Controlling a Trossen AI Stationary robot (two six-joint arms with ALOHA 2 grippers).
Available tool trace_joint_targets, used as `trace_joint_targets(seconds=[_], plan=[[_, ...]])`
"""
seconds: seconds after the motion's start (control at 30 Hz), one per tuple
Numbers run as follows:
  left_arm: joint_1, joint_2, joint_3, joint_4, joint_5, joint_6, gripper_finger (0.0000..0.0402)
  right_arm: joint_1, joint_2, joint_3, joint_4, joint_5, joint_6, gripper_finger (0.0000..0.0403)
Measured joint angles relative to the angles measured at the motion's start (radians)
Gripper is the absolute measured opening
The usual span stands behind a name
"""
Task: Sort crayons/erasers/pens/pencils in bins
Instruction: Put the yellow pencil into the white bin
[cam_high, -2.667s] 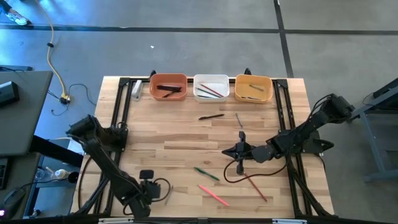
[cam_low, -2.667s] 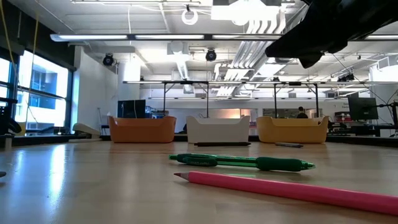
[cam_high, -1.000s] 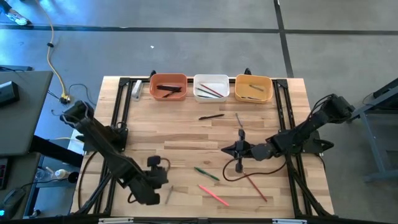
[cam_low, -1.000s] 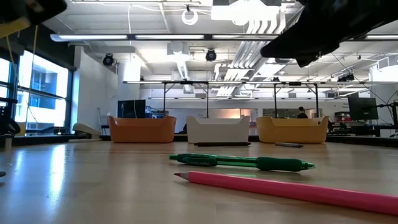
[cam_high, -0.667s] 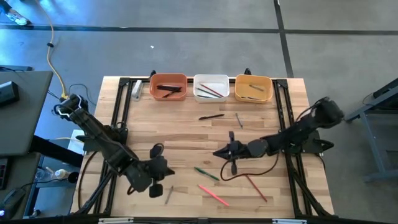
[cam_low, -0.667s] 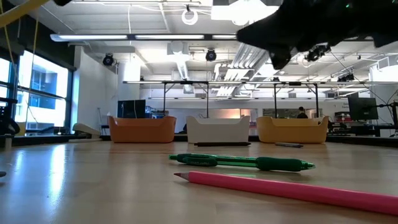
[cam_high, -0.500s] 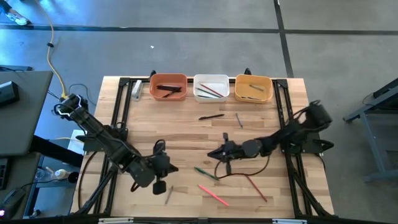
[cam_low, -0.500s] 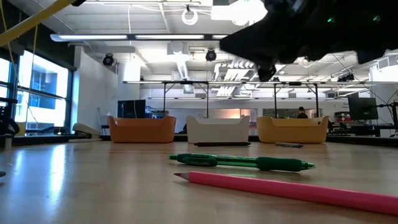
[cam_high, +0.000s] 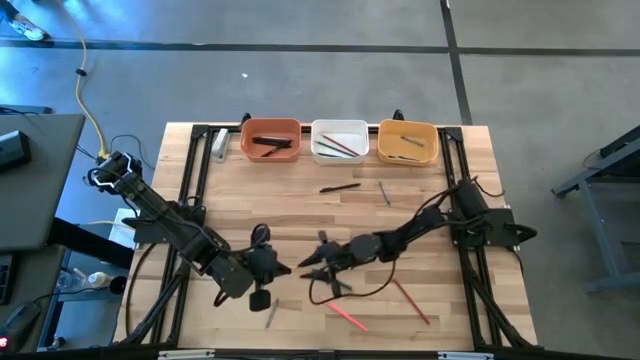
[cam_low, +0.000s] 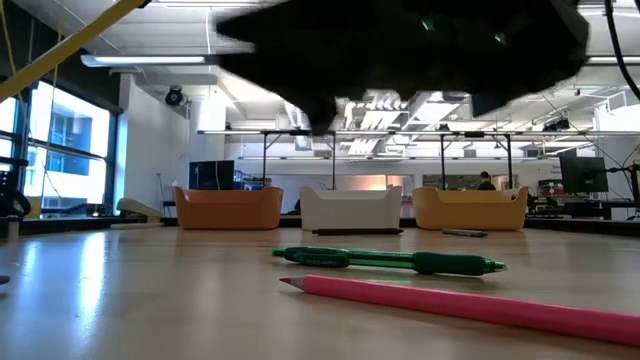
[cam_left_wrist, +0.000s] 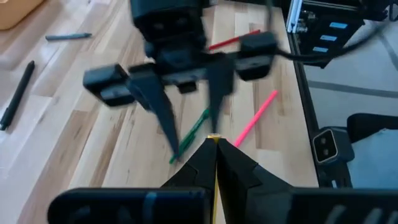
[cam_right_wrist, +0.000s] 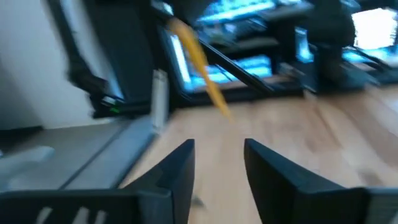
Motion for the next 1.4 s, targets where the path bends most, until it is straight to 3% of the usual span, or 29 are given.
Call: trace_joint_targets(seconds=[0.23,0.4,0.5,0.63,0.7,0.9,1.2,1.4], plan=[[0.000,0.000,0.000,0.009,-0.002,0.016,0.0000,0.011,0.023,0.139,-0.029,-0.012,-0.021,0.0164],[0.000,0.000,0.000,0.011,-0.011,0.017,0.0000,0.011,0.024,0.173,-0.070,-0.009,-0.040,0.0157],[0.000,0.000,0.000,0.012,-0.017,0.017,0.0000,0.011,0.024,0.178,-0.110,0.022,-0.040,0.0121],[0.000,0.000,0.000,0.012,-0.019,0.024,0.0000,0.011,0.024,0.178,-0.167,0.033,-0.041,0.0029],[0.000,0.000,0.000,0.004,-0.028,0.024,0.0000,0.011,0.024,0.178,-0.201,0.033,-0.044,0.0010],[-0.083,-0.005,-0.023,-0.053,-0.152,-0.034,0.0000,0.010,0.001,0.178,-0.453,0.033,-0.043,0.0037],[-0.220,-0.003,-0.222,0.133,-0.212,-0.176,0.0000,0.089,0.005,0.333,-0.872,0.033,-0.088,0.0018],[-0.276,-0.003,-0.263,0.144,-0.220,-0.209,0.0000,0.132,0.009,0.422,-1.001,0.039,-0.088,0.0059]])
